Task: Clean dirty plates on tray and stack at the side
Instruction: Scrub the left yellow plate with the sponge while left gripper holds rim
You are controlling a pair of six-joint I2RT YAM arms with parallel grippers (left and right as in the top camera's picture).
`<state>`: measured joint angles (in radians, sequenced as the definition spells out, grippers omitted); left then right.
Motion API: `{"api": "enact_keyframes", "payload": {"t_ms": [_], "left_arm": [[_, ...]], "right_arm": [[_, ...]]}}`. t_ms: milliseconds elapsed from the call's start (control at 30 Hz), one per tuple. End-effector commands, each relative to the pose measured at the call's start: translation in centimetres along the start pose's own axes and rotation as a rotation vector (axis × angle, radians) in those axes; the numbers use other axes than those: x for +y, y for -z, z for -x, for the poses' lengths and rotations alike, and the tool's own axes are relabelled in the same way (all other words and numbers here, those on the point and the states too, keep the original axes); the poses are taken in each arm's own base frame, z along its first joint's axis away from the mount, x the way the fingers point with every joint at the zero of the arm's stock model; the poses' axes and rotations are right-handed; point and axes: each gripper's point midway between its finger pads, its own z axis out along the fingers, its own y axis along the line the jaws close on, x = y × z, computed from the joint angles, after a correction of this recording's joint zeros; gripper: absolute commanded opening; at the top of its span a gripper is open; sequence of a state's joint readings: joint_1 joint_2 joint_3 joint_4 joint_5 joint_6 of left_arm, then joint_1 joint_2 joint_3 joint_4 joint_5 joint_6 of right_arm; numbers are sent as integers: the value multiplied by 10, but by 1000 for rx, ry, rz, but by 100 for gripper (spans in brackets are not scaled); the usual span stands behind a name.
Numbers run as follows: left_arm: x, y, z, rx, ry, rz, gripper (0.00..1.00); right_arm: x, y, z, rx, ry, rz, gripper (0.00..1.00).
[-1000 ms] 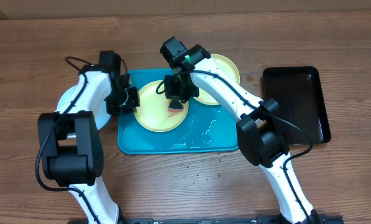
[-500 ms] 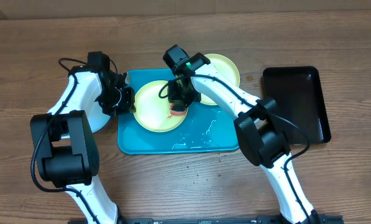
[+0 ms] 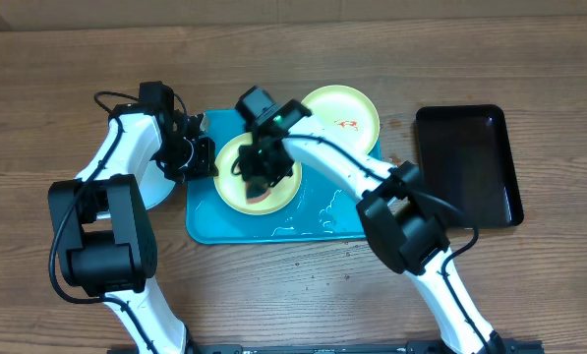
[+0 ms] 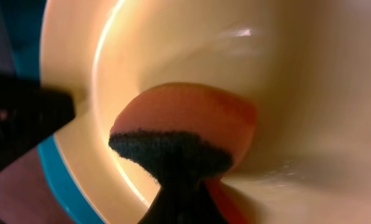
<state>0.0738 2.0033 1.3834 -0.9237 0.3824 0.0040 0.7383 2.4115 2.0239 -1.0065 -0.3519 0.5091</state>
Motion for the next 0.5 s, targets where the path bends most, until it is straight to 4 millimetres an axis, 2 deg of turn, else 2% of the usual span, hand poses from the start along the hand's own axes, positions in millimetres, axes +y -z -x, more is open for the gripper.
{"api": "enact_keyframes", "payload": {"t_ms": [0, 100, 300, 367, 467], "left_arm": [[-10, -3, -2, 6, -20, -56, 4], [-9, -3, -2, 6, -19, -56, 4], [-9, -3, -2, 6, -18, -54, 4], [-9, -3, -2, 6, -18, -54, 4], [-8, -3, -2, 6, -17, -53, 4]], "right_arm": [[7, 7, -11, 30, 20, 19, 4], [-28, 15, -2, 2, -25, -108, 4], [-95, 49, 19, -60, -94, -337, 4], [-105, 55, 24, -71, -110, -352, 4], [-108, 56, 29, -83, -120, -341, 4]]}}
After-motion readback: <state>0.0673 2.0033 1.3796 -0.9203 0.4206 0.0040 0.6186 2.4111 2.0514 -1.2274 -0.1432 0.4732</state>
